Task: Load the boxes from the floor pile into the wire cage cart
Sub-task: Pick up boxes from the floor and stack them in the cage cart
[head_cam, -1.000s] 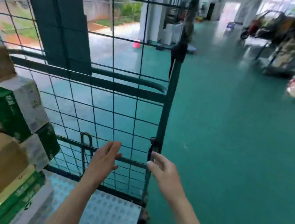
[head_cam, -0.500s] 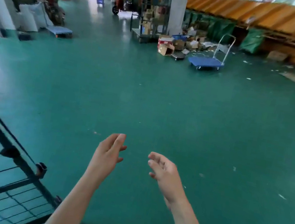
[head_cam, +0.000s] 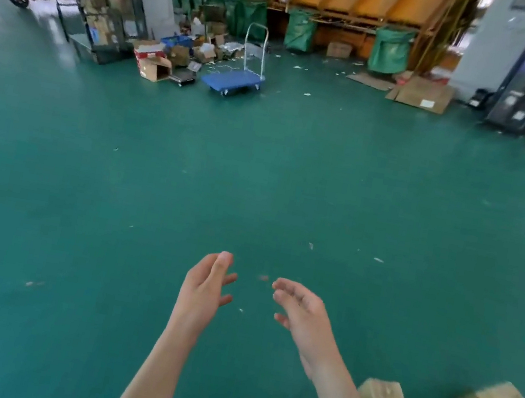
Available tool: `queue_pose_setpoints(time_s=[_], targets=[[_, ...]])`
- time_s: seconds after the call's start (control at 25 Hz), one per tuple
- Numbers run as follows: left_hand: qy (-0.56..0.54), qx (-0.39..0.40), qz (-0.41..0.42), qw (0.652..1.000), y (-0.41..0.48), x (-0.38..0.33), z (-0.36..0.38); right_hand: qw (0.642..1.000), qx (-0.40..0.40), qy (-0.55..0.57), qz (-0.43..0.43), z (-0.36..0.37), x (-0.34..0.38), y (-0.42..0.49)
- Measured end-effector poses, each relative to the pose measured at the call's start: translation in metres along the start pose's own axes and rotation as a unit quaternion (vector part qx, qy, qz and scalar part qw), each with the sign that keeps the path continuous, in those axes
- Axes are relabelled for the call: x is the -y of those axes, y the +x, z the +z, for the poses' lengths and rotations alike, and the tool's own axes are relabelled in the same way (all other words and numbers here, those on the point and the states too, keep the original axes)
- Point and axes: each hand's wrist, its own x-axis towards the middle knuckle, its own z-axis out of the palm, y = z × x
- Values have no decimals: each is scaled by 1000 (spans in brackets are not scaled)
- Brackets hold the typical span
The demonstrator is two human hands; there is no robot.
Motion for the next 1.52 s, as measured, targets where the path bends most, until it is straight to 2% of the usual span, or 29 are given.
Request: queue_pose_setpoints(time_s=[0.16, 0.36, 0.52, 0.76, 0.96, 1.32, 1.52], targets=[[29, 97, 4, 995, 12, -5, 99, 994, -102, 25, -9, -95, 4, 6], [61, 200, 8, 978, 20, -5, 193, 977, -204, 64, 19, -176, -15, -15], [74, 290, 0, 954, 13, 1, 272, 946, -309, 89, 31, -237, -30, -42], [97, 437, -6, 894, 2, 8, 389, 894, -435, 103, 24, -316, -37, -62], [105, 535, 14, 838, 12, -10, 479, 859, -502, 97, 24, -373, -20, -51], [144, 595, -4, 791, 42, 2, 595, 824, -551, 117, 56, -442, -18, -1], [165, 629, -9, 760, 2, 26, 660, 763, -624, 157, 67, -492, -45, -35]])
